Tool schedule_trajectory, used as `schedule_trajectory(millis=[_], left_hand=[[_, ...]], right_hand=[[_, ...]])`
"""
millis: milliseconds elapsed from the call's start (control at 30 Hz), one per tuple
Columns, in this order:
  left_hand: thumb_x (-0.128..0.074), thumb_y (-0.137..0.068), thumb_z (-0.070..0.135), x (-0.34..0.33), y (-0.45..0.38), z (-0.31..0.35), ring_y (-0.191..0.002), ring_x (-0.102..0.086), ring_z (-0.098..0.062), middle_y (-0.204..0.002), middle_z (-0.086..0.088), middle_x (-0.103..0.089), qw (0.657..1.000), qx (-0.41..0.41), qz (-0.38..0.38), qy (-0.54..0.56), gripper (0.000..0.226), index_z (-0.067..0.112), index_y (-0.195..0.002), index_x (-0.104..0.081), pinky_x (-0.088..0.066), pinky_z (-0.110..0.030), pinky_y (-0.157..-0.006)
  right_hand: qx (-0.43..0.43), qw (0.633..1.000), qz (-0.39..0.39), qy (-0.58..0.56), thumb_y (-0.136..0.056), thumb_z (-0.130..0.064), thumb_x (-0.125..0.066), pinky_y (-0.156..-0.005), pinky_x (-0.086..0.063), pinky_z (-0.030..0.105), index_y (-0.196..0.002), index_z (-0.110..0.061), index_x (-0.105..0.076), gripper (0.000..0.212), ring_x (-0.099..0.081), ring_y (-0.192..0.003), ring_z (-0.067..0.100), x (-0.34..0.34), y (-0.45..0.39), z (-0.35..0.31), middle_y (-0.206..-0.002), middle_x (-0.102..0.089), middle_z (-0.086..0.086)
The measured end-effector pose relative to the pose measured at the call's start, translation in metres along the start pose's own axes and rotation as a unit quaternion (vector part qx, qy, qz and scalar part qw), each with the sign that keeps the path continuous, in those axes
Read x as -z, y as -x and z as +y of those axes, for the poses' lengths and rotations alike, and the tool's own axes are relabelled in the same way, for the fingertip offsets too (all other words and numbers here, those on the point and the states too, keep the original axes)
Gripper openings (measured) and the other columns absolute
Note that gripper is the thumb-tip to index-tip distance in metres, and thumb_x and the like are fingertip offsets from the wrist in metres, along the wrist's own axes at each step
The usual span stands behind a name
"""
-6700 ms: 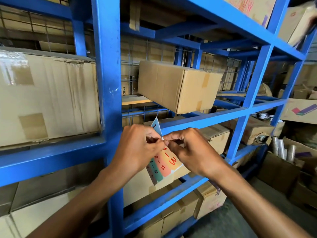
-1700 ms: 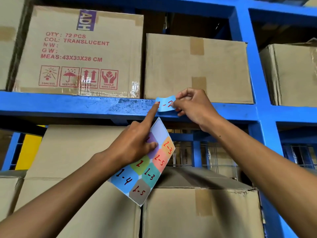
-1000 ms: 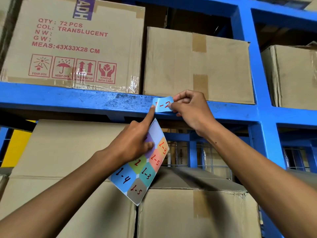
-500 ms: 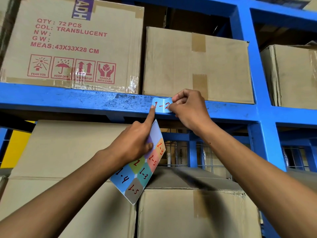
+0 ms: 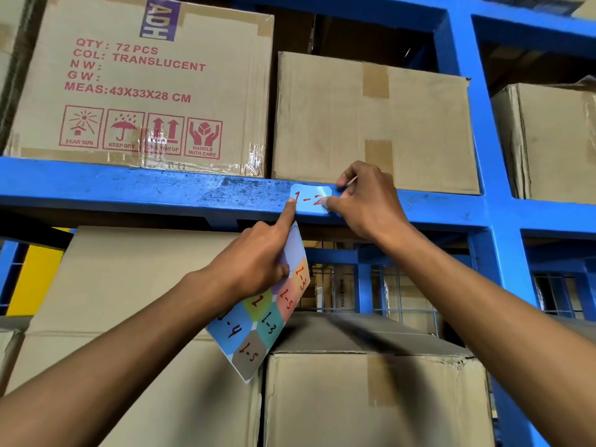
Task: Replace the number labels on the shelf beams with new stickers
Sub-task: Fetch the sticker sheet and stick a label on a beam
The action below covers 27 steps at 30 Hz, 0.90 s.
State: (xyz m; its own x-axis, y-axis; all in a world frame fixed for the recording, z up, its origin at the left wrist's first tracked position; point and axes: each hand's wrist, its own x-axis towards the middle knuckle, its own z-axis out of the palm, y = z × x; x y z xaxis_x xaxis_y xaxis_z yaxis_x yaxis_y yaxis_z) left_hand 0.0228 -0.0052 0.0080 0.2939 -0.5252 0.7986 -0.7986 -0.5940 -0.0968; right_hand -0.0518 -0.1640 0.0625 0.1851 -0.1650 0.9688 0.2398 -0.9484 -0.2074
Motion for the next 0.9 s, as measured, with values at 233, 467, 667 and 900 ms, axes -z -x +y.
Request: schedule_trajectory(millis=[233,467,667,900], left_hand=[[-0.069,-0.078,0.013,0.021,-0.017,0.004,-0.073,-0.046,-0.021,-0.076,-0.003,-0.042,0.998,0.012,-0.056,-0.013,0.111,0.025,-0.145,0.018,-0.039,-0.032,-0.066],[-0.069,-0.078,0.010,0.027,-0.021,0.006,-0.070,-0.049,-0.020,-0.084,-0.007,-0.046,0.996,0.021,-0.080,-0.015,0.116,0.028,-0.142,0.025,-0.041,-0.030,-0.064],[-0.070,-0.077,0.012,0.024,-0.009,0.003,-0.075,-0.055,-0.028,-0.084,-0.008,-0.045,0.996,0.029,-0.079,-0.022,0.116,0.033,-0.142,0.024,-0.048,-0.037,-0.069],[-0.070,-0.076,0.009,0.010,0.006,0.003,-0.068,-0.060,-0.024,-0.082,-0.010,-0.059,0.997,0.004,-0.079,-0.026,0.117,0.028,-0.143,0.024,-0.055,-0.040,-0.069]], right_hand=[[0.130,0.990,-0.009,0.052,-0.084,-0.018,-0.059,-0.070,-0.052,0.040,-0.113,-0.022,-0.058,0.029,-0.060,-0.090,0.021,0.000,0.013,0.007,-0.093,-0.066,0.003],[0.204,0.964,0.010,0.171,-0.091,-0.022,-0.044,-0.070,-0.040,0.034,-0.134,-0.019,-0.047,0.043,-0.056,-0.097,0.027,-0.008,0.018,0.021,-0.108,-0.061,0.010],[0.211,0.960,0.002,0.182,-0.090,-0.022,-0.042,-0.072,-0.045,0.039,-0.138,-0.019,-0.040,0.048,-0.058,-0.093,0.028,-0.002,0.028,0.030,-0.105,-0.061,0.010],[0.249,0.940,-0.035,0.230,-0.091,-0.022,-0.042,-0.063,-0.049,0.037,-0.141,-0.021,-0.032,0.051,-0.058,-0.085,0.024,-0.004,0.048,0.038,-0.102,-0.061,0.009]])
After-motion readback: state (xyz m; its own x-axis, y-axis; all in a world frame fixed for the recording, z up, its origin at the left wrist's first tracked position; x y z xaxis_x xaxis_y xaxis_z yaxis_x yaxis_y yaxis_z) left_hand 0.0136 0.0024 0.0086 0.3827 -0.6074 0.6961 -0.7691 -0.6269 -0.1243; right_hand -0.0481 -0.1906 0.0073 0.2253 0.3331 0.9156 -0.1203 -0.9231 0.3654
